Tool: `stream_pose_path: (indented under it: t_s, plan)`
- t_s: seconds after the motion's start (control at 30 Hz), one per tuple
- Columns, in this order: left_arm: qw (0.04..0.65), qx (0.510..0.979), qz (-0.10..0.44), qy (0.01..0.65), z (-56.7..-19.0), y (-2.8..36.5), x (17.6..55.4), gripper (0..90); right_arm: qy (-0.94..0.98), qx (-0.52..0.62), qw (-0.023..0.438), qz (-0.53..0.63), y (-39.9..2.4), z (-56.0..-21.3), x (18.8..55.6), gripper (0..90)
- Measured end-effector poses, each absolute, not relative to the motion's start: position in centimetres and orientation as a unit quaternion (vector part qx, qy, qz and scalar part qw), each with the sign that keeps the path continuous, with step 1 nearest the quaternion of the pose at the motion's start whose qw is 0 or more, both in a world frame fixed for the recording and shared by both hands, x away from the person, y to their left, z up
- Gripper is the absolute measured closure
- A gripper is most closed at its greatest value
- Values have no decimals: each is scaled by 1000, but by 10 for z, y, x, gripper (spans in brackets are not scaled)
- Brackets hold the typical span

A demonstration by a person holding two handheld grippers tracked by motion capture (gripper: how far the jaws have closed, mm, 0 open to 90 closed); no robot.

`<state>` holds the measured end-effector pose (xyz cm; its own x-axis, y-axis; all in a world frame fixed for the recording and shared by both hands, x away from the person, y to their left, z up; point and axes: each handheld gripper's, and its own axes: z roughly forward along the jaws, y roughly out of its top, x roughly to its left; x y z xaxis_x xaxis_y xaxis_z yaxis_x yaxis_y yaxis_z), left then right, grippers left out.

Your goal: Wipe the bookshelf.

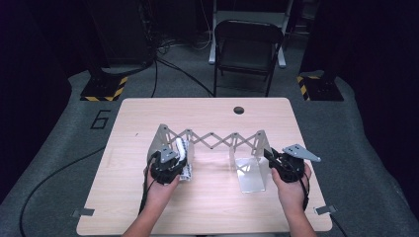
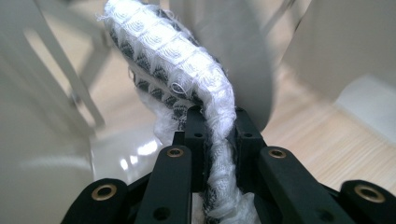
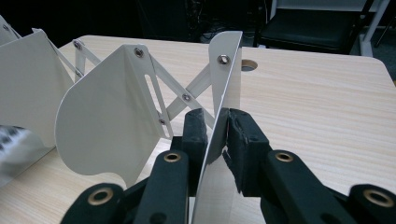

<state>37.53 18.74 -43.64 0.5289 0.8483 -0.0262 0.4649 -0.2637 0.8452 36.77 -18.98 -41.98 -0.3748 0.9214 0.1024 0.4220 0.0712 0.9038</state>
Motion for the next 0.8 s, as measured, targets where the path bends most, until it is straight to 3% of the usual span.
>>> stream_pose_path:
  t_s: [0.1, 0.2, 0.43, 0.67, 0.8]
  plan:
    - [448, 758, 235, 411, -423, 188, 375, 798, 682, 492, 262, 473, -190, -421, 368, 764]
    - [444, 767, 211, 413, -432, 189, 384, 798, 680, 494, 260, 475, -190, -421, 369, 761]
    - [403, 796, 156, 424, -484, 190, 394, 798, 682, 493, 257, 475, -191, -422, 369, 752]
    - [420, 787, 166, 421, -468, 197, 389, 794, 681, 495, 254, 476, -191, -423, 369, 744]
    - [372, 805, 158, 434, -478, 201, 384, 771, 680, 495, 249, 480, -191, -423, 369, 738]
